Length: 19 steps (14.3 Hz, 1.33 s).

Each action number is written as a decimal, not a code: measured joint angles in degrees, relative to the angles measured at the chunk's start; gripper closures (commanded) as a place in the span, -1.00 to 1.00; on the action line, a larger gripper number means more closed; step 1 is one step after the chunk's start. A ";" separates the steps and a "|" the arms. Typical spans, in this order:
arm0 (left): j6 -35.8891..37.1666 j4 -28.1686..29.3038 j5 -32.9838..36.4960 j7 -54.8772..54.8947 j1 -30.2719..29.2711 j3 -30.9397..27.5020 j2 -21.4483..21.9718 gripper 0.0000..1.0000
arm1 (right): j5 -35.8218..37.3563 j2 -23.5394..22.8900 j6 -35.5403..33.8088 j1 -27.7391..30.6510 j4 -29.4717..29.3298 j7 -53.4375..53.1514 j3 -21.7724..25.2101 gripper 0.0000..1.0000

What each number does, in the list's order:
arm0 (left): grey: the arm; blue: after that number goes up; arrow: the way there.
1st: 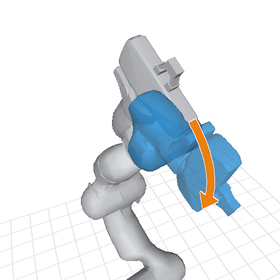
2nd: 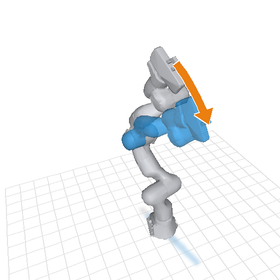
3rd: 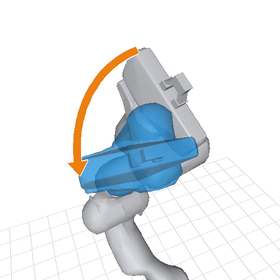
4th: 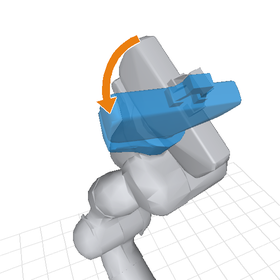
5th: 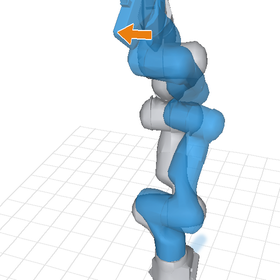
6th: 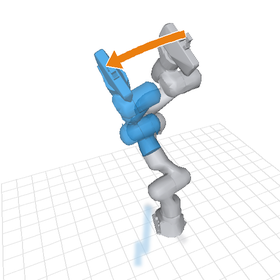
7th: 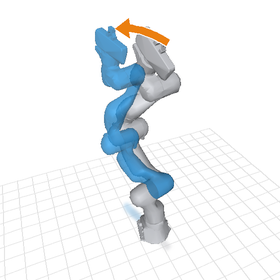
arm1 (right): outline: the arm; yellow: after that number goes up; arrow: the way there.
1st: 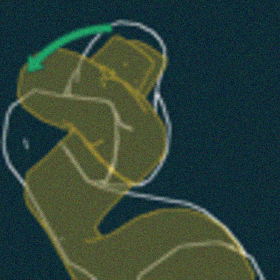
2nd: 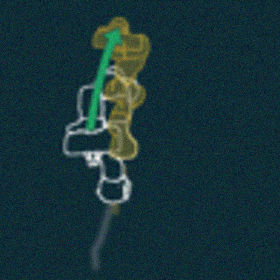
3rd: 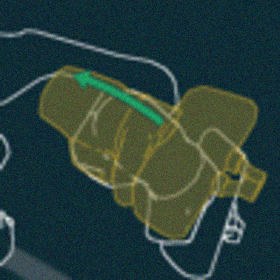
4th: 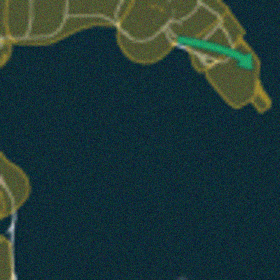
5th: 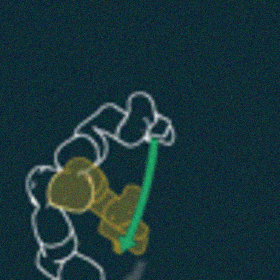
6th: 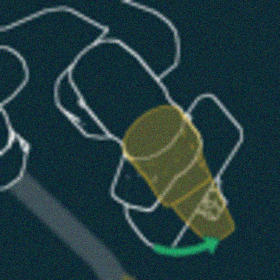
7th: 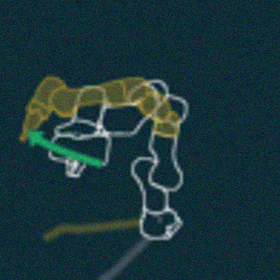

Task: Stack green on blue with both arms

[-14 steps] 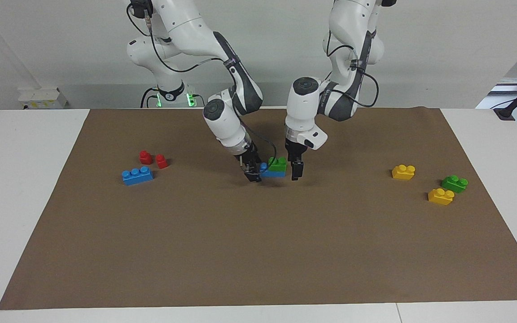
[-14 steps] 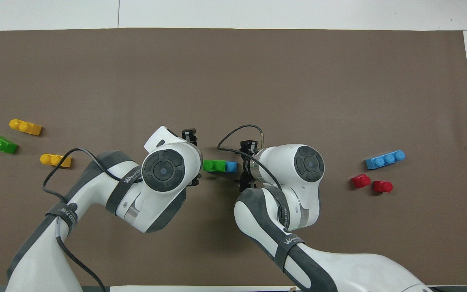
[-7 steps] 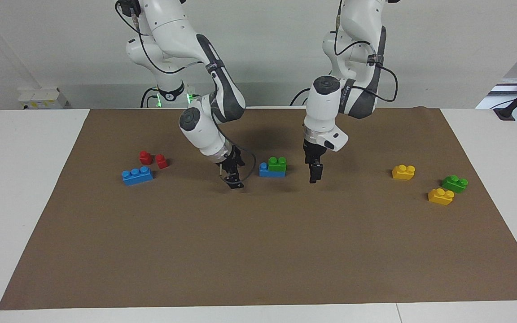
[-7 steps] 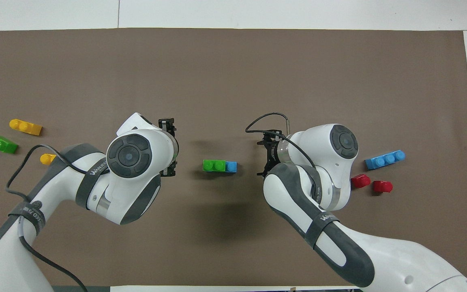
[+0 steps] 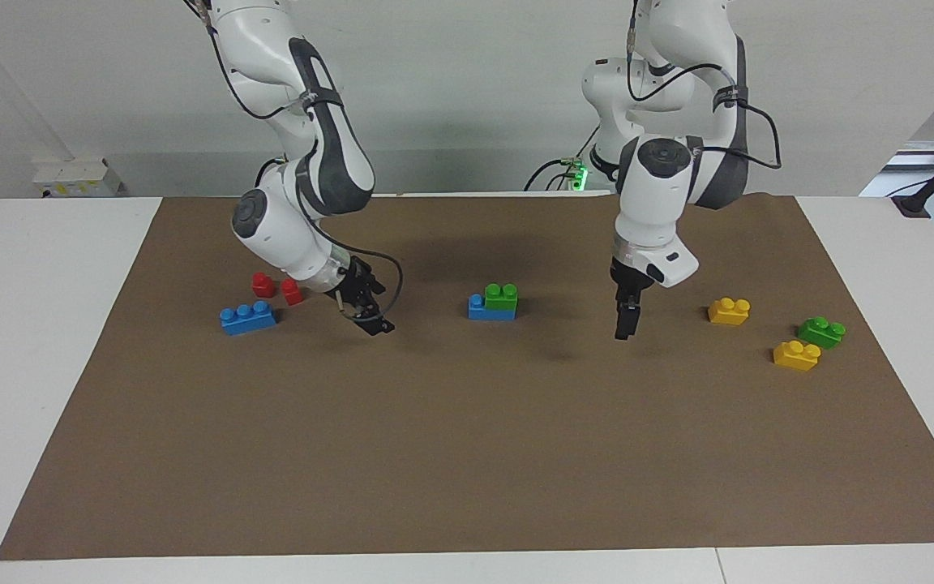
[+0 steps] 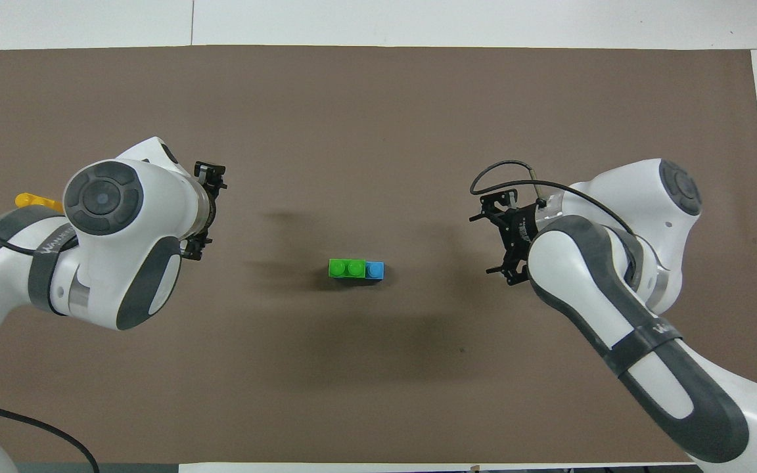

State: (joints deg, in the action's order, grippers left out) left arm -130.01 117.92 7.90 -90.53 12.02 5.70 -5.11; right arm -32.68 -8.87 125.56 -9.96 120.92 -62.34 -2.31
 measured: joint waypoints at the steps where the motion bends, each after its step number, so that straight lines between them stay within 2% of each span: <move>1: 0.96 -0.84 0.00 4.37 -1.56 -0.03 0.01 -1.00 | 2.74 0.81 -1.78 1.75 -0.06 4.25 0.03 -1.00; 5: 5.09 -3.84 0.00 22.42 -6.18 -0.07 0.03 -1.00 | 12.99 3.57 -8.00 7.36 -1.26 21.58 0.08 -1.00; 13: 21.09 -12.96 -0.73 66.19 -12.45 -0.50 0.14 -1.00 | 23.91 7.52 -16.03 15.39 -6.86 55.82 0.14 -1.00; 16: 23.95 -15.56 -4.49 73.60 -14.41 -0.61 1.08 -1.00 | 27.97 8.73 -21.21 15.64 -11.97 60.20 0.03 -1.00; 19: 29.72 -18.10 -5.07 77.30 -14.52 -0.30 2.93 -1.00 | 28.38 9.05 -27.35 15.80 -17.63 61.71 0.08 -1.00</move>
State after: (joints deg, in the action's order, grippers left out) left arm -100.29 99.82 2.83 -13.23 -2.50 5.40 -2.19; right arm -4.30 0.18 98.21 5.84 103.28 -0.63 -2.23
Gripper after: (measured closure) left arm 0.000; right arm 0.000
